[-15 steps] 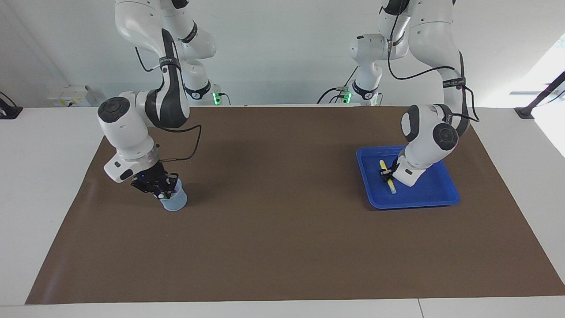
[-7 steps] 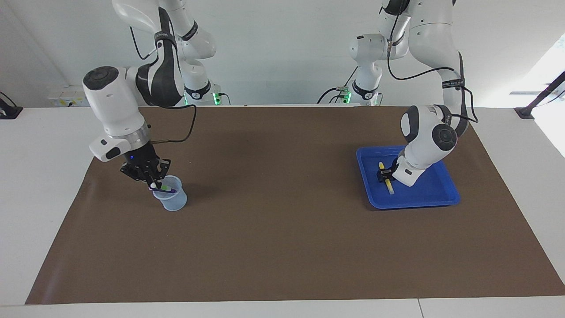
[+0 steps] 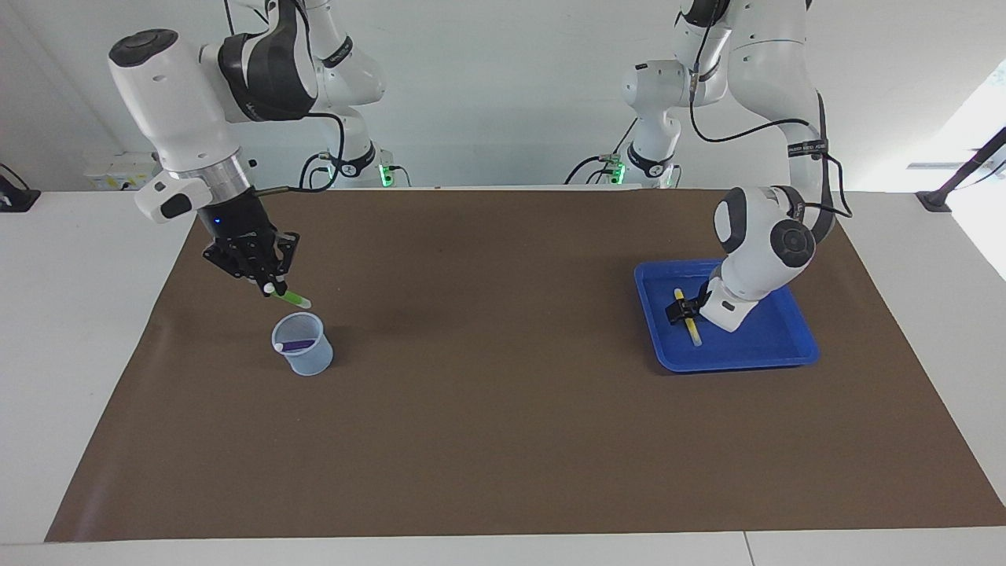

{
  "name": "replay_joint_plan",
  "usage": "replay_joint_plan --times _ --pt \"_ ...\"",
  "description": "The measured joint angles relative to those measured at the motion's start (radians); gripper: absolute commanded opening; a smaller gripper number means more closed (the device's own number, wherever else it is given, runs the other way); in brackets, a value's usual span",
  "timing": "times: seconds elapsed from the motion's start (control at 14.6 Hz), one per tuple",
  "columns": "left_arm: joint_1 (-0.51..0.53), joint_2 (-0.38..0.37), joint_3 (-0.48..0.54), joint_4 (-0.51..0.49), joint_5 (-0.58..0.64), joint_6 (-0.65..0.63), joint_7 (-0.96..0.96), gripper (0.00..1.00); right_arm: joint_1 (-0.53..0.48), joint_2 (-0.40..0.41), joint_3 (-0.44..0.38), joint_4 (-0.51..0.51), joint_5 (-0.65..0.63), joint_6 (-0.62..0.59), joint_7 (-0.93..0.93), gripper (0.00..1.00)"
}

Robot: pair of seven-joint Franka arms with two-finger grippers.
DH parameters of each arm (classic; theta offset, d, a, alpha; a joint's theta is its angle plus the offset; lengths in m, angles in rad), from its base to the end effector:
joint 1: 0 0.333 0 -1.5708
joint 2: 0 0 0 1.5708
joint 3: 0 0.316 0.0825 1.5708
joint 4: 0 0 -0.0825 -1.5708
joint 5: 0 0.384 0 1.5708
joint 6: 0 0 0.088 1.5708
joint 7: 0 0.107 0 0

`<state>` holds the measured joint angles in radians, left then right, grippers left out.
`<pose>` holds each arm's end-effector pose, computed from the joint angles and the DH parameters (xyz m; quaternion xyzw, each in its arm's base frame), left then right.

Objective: Right arm passes pens to left for tray arrangement
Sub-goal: 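Pull the green pen from the cup with the right gripper, then pass the green pen from the right gripper to the left gripper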

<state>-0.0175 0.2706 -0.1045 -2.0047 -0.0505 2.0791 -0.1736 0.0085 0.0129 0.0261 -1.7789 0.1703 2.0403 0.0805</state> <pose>0.5711 -0.0711 0.3084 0.9938 0.0405 -0.1014 0.0201 0.5904 0.0298 0.5629 -0.9878 0.0515 -0.1187 0.0872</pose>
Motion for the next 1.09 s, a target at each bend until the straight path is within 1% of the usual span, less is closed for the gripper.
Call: replay_joint_plan --times 0.14,0.34,0.55,0.75,0.89,1.09 --pt "0.004 -0.009 0.001 0.048 -0.015 -0.07 -0.004 1.0 0.002 0.013 0.046 0.033 0.069 -0.001 0.167 0.0" --pt "0.01 -0.025 0.002 0.16 -0.065 -0.215 -0.012 1.0 0.007 0.057 0.129 0.112 0.154 -0.001 0.428 0.0" --pt "0.011 -0.036 0.005 0.255 -0.126 -0.327 -0.083 1.0 0.012 0.085 0.212 0.16 0.191 0.007 0.686 0.0" --pt "0.016 -0.045 0.007 0.343 -0.187 -0.417 -0.215 1.0 0.015 0.097 0.31 0.174 0.194 0.042 0.877 0.0" --pt "0.016 -0.061 0.007 0.391 -0.237 -0.472 -0.339 1.0 0.016 0.107 0.35 0.187 0.194 0.047 0.964 0.0" --pt "0.016 -0.125 0.003 0.416 -0.319 -0.493 -0.597 1.0 0.015 0.147 0.397 0.243 0.194 0.048 1.109 0.0"
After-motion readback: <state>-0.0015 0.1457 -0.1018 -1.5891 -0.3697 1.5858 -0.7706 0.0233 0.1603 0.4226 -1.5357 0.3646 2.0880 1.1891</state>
